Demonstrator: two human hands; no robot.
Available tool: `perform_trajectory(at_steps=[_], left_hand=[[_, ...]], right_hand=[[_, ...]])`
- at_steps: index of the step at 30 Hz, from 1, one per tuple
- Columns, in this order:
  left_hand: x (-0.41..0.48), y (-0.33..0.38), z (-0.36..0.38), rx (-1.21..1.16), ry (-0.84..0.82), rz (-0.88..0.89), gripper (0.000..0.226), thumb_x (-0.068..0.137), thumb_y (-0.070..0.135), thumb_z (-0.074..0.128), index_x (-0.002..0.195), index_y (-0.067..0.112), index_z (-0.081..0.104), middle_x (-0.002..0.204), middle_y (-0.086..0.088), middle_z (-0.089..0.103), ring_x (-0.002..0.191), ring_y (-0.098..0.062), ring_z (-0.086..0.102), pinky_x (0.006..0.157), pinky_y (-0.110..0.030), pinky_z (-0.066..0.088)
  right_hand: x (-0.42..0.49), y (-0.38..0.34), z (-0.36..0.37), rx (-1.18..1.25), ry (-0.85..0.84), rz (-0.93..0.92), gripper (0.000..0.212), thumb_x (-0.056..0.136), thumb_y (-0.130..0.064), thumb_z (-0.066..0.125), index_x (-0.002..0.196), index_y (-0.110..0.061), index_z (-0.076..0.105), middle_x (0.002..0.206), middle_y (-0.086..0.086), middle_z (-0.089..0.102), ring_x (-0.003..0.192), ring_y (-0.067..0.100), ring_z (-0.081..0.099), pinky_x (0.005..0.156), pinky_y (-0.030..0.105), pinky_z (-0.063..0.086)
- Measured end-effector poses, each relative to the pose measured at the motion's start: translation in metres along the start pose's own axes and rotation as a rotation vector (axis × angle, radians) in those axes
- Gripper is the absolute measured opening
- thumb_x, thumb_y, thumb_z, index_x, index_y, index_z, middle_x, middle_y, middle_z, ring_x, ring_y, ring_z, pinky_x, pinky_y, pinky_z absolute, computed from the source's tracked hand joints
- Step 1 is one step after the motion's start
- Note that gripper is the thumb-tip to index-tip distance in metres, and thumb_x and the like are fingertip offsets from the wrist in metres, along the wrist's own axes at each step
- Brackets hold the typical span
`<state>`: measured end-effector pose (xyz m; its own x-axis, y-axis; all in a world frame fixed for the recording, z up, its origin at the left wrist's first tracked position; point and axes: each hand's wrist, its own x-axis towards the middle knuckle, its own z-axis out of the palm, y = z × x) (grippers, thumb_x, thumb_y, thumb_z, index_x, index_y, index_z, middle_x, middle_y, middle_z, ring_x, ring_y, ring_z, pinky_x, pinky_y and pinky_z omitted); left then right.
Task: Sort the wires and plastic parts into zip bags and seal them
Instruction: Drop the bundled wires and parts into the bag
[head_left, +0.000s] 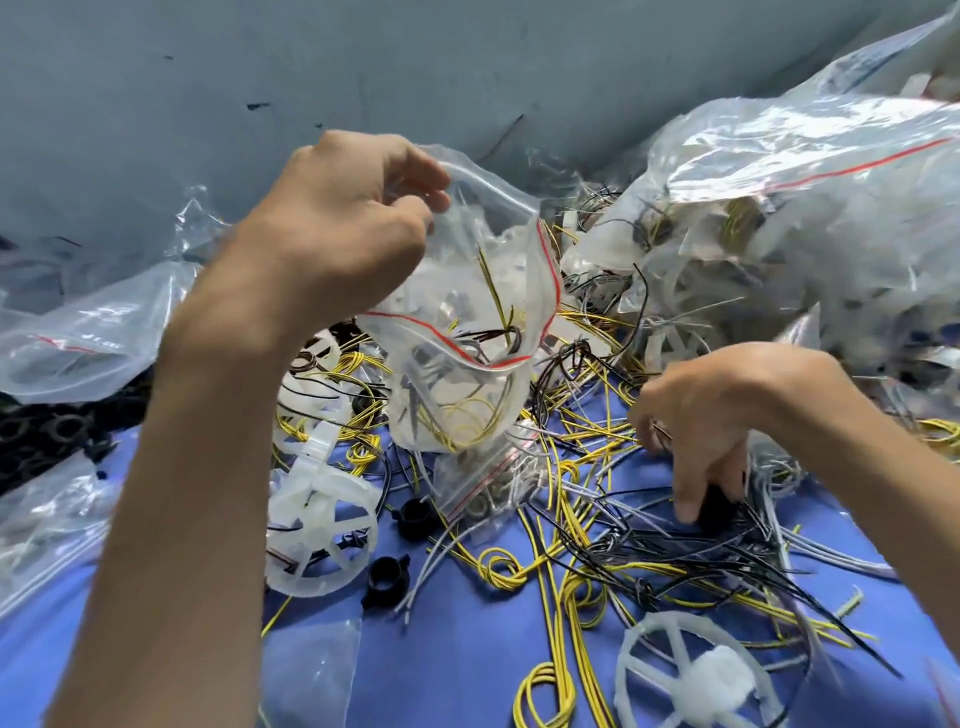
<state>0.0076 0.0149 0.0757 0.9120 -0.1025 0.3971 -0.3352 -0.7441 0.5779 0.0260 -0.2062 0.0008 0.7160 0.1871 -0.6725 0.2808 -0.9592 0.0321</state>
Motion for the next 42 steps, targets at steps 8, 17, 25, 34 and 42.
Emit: perform_trajectory(at_steps=[8,17,25,34,42], left_hand=[[-0.002,0.005,0.009,-0.013,-0.042,0.025,0.032,0.077,0.019,0.046,0.101,0.031,0.062,0.101,0.015,0.069,0.098,-0.007,0.064,0.093,-0.024,0.046],[-0.004,0.007,0.006,0.023,-0.075,0.068,0.033,0.089,0.006,0.048,0.11,0.025,0.064,0.106,0.013,0.068,0.101,-0.005,0.063,0.097,-0.025,0.045],[-0.008,0.006,-0.002,0.052,-0.118,0.14,0.042,0.086,-0.002,0.045,0.102,0.031,0.065,0.101,0.017,0.068,0.095,-0.004,0.064,0.088,-0.022,0.05],[-0.004,0.004,0.005,0.084,-0.098,0.118,0.037,0.087,0.007,0.05,0.111,0.03,0.066,0.095,0.016,0.068,0.088,-0.007,0.06,0.07,-0.01,0.042],[0.002,0.006,0.012,-0.178,-0.038,-0.005,0.032,0.091,0.006,0.049,0.116,0.022,0.06,0.085,0.003,0.062,0.055,-0.001,0.059,0.069,-0.025,0.053]], right_hand=[[0.008,0.001,0.003,0.094,0.084,-0.116,0.023,0.072,-0.017,0.069,0.086,-0.034,0.062,0.086,0.0,0.068,0.056,0.014,0.069,0.051,0.021,0.05],[-0.026,0.009,-0.017,0.214,0.603,-0.38,0.015,0.071,-0.025,0.069,0.082,-0.035,0.07,0.08,-0.009,0.07,0.073,0.005,0.067,0.07,0.031,0.055],[-0.075,-0.003,-0.039,0.617,1.167,-0.819,0.018,0.073,-0.035,0.072,0.087,-0.024,0.07,0.076,-0.007,0.07,0.068,0.005,0.063,0.071,0.023,0.052],[-0.049,-0.042,-0.036,0.215,1.11,-0.735,0.024,0.086,-0.036,0.066,0.097,-0.016,0.074,0.098,0.001,0.07,0.088,0.007,0.064,0.083,0.03,0.048],[-0.044,-0.041,-0.033,0.055,1.038,-0.653,0.022,0.087,-0.034,0.065,0.093,-0.014,0.073,0.089,0.002,0.071,0.083,0.018,0.063,0.079,0.034,0.047]])
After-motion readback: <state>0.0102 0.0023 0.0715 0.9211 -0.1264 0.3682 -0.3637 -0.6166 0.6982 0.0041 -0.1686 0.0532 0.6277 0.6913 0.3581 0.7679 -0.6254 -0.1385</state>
